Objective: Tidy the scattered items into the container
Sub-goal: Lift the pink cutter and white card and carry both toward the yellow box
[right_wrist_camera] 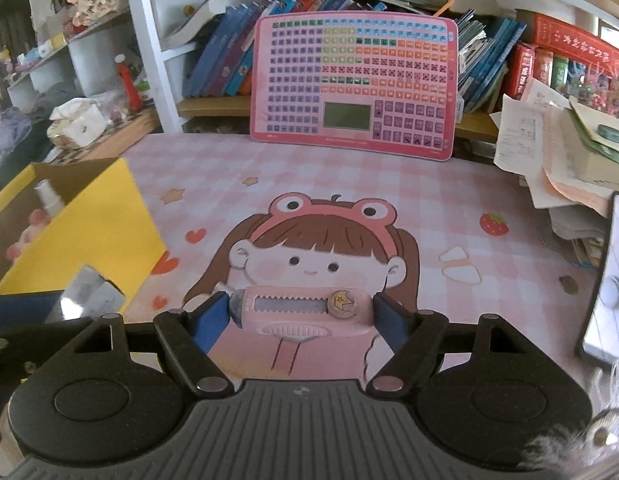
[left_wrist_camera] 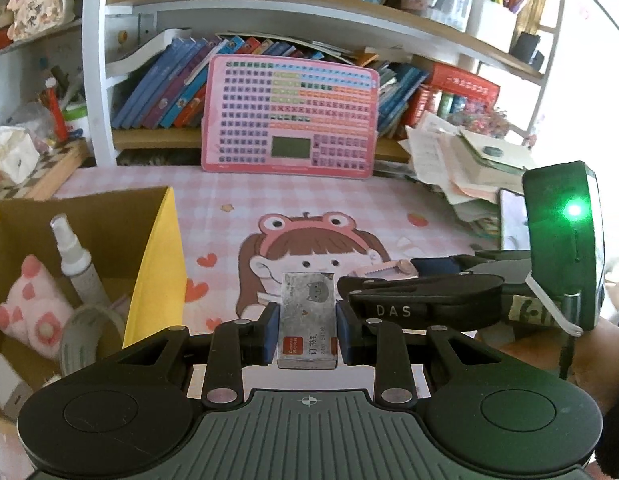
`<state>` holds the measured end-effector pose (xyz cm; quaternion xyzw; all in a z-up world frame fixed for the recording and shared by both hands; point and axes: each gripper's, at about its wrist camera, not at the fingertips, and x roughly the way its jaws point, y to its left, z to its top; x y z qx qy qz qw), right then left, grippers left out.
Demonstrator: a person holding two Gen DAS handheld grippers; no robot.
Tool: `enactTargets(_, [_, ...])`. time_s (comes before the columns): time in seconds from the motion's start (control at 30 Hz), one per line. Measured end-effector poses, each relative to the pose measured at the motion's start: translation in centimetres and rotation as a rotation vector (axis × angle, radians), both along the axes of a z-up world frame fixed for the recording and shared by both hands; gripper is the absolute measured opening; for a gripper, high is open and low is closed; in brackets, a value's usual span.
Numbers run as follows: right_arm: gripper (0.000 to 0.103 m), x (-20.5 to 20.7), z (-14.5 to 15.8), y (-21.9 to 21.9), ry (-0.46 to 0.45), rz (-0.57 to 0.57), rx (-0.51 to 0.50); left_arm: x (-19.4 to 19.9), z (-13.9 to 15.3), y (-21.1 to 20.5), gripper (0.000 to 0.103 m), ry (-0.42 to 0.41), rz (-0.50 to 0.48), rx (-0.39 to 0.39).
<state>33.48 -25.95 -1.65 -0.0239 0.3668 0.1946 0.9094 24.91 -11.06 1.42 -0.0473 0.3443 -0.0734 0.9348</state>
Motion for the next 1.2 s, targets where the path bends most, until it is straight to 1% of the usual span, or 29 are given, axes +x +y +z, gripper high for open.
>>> enactTargets(0.2, [0.076,-4.6,1.5,0.2,-0.004,-0.035,0.01,-3.0,0.8,1.4,0.028,-0.013,-0.062,-0.053])
enactTargets(0.4, [0.076,-9.5,2.6,0.7,-0.015,-0.076,-0.004,-5.8,1.2,3.1,0.028,-0.016,-0.127,-0.084])
enactTargets(0.53, [0.076,-12.6,3.0,1.4,-0.016,-0.116,-0.007,-7.6,1.3,4.7,0.028,-0.014,-0.157,-0.096])
enactTargets(0.7, [0.076,-15.9,2.8,3.5,0.001,-0.14,-0.017,-10.1,1.3,7.0,0.028,0.002,-0.192,-0.112])
enactTargets(0.97, [0.076,-20.8,2.3,7.8,0.021,-0.124,-0.046,-13.9,1.0,11.1,0.028,0.017,-0.189,-0.11])
enactTargets(1.2, [0.076,-24.5,1.8,11.8,0.019,-0.085,-0.071,-17.2,0.0,15.6,0.028,0.037,-0.15,-0.087])
